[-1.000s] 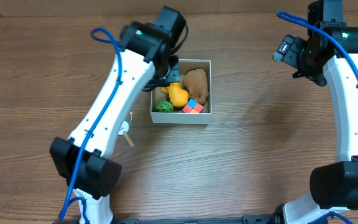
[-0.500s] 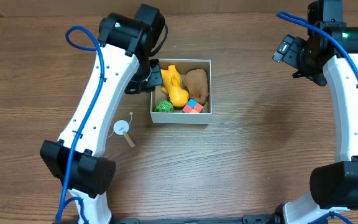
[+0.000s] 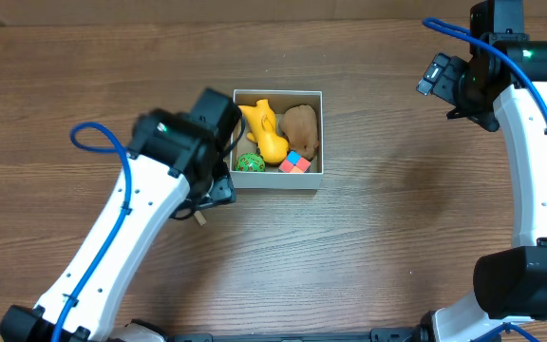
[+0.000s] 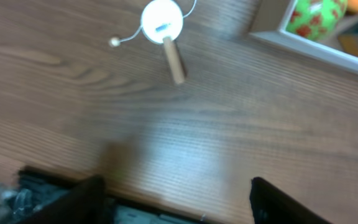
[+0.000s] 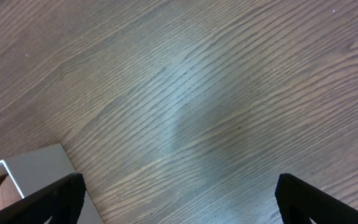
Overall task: Pack container
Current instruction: 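Move the left gripper down to the white paddle toy's handle and grasp, then lift the white paddle toy and lower it into the box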
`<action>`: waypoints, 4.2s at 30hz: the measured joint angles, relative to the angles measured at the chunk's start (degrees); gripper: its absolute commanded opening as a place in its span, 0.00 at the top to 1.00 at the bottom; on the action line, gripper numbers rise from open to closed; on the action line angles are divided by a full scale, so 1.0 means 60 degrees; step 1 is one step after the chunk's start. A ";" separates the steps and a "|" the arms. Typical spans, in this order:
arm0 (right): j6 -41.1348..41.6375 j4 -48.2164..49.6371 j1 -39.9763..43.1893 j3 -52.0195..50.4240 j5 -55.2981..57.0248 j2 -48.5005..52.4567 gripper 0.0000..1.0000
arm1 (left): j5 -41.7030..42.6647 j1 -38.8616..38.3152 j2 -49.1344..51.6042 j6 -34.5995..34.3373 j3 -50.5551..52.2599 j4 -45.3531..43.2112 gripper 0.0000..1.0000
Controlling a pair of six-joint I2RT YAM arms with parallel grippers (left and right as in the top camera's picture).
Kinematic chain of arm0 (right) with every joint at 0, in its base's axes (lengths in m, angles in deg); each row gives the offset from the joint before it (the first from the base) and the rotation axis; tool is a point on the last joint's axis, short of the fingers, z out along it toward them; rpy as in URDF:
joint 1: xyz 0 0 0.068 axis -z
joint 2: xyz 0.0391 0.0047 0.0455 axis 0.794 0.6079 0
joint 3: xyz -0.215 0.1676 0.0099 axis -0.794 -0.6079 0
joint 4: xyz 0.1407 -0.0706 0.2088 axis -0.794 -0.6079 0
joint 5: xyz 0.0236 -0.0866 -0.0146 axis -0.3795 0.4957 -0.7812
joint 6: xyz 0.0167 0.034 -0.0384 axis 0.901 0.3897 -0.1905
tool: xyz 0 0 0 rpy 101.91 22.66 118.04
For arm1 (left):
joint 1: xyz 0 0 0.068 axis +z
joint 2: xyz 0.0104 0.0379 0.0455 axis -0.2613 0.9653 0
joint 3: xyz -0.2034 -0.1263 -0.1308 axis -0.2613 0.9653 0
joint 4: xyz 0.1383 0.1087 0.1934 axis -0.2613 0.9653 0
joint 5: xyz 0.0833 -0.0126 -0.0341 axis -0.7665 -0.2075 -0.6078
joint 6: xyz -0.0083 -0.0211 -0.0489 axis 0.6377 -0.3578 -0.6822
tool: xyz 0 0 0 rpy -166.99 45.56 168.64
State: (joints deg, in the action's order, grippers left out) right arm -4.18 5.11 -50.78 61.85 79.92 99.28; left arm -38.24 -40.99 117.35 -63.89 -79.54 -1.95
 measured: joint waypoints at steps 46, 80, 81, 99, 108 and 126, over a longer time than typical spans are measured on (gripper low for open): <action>0.0004 0.0004 0.0000 0.0000 -0.0004 0.0000 0.00 | 0.0612 0.1781 0.1082 -0.2455 0.5880 -0.7828 0.48; 0.0000 0.0018 0.0000 0.0000 -0.0004 0.0000 0.00 | 0.1151 0.2208 0.1519 -0.2273 0.5883 -0.7839 0.88; 0.0004 0.0022 0.0000 0.0000 -0.0004 0.0000 0.00 | 0.1158 0.2248 0.1519 -0.2218 0.5883 -0.7814 0.88; 0.0000 0.0025 0.0000 0.0000 -0.0004 0.0000 0.00 | 0.1195 0.2379 0.1614 -0.0273 0.2871 -0.5672 0.96; 0.0004 0.0025 0.0000 0.0000 -0.0007 0.0000 0.00 | 0.0841 0.2361 0.1647 0.0787 -0.0568 -0.4058 0.95; 0.0004 0.0022 0.0000 0.0000 -0.0004 0.0000 0.00 | 0.0699 -0.0754 0.1650 0.1413 -0.1880 -0.5005 0.91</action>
State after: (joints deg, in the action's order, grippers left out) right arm -4.16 5.24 -50.78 61.85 79.90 99.28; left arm -34.04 -45.52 127.25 -55.41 -90.82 -31.98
